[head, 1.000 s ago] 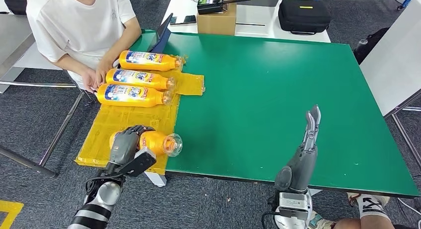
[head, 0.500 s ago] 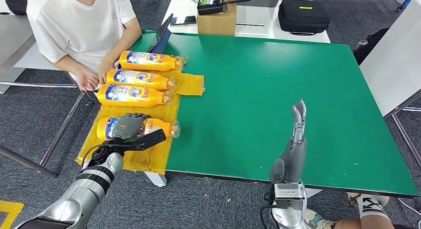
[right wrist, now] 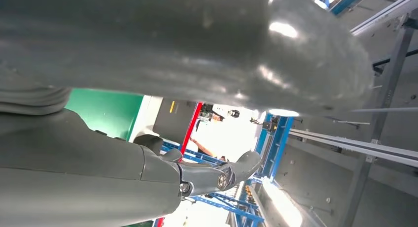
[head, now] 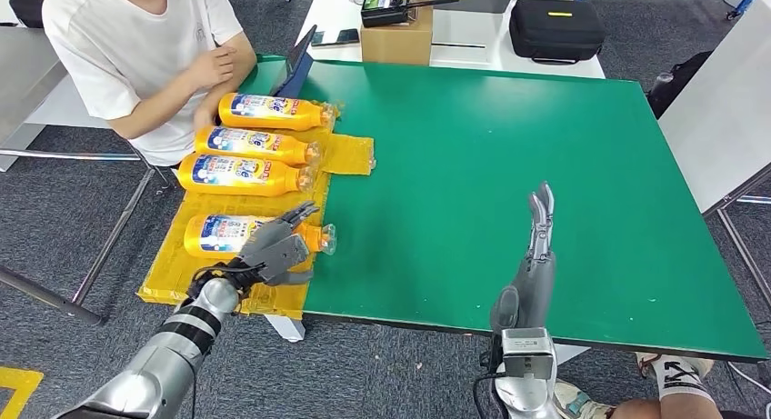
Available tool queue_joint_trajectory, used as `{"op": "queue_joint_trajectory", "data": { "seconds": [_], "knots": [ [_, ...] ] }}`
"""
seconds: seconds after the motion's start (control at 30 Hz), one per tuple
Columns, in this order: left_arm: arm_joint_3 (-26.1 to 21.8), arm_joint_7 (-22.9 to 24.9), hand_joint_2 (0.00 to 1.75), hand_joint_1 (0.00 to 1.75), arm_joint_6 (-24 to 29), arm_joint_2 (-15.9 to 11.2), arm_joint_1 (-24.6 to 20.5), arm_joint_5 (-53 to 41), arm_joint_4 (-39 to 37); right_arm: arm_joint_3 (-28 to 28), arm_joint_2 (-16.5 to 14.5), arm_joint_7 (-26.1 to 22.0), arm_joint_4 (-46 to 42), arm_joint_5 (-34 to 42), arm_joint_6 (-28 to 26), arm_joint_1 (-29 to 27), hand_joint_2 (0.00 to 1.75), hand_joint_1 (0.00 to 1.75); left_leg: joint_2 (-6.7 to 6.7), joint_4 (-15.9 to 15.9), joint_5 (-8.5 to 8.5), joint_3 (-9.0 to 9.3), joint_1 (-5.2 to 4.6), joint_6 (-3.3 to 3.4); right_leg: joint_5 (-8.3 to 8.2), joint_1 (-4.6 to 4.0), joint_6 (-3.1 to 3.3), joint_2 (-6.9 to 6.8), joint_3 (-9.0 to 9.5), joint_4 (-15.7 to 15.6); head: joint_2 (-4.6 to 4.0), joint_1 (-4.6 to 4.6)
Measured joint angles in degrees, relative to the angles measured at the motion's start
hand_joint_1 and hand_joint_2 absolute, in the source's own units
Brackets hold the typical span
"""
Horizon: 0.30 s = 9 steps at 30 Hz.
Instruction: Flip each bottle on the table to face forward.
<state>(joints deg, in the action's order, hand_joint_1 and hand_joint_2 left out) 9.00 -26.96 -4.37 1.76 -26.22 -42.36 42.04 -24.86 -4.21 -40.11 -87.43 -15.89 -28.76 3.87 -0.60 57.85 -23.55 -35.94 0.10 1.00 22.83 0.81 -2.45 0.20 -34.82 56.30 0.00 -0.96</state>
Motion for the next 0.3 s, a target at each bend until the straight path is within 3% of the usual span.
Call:
{"op": "queue_joint_trajectory", "data": {
  "seconds": [0.13,0.3],
  "knots": [
    [0.2,-1.7,1.75,0.0,-6.5,1.9,4.0,12.4,8.0,-0.6,0.0,0.0,0.6,0.7,-0.8,0.4,0.0,0.0,0.02,0.0,-0.01,-0.03,-0.01,0.0,0.0,0.01,0.0,0.01,-0.03,0.0,-0.01,-0.01],
    [-0.4,-0.9,1.75,0.0,-8.2,5.0,8.1,31.5,19.8,-1.3,0.2,0.0,0.9,0.4,-5.7,0.4,0.0,0.0,-0.03,0.0,-0.03,-0.07,-0.01,0.01,0.01,0.01,-0.01,0.0,-0.06,0.0,0.0,-0.01]
  ]
}}
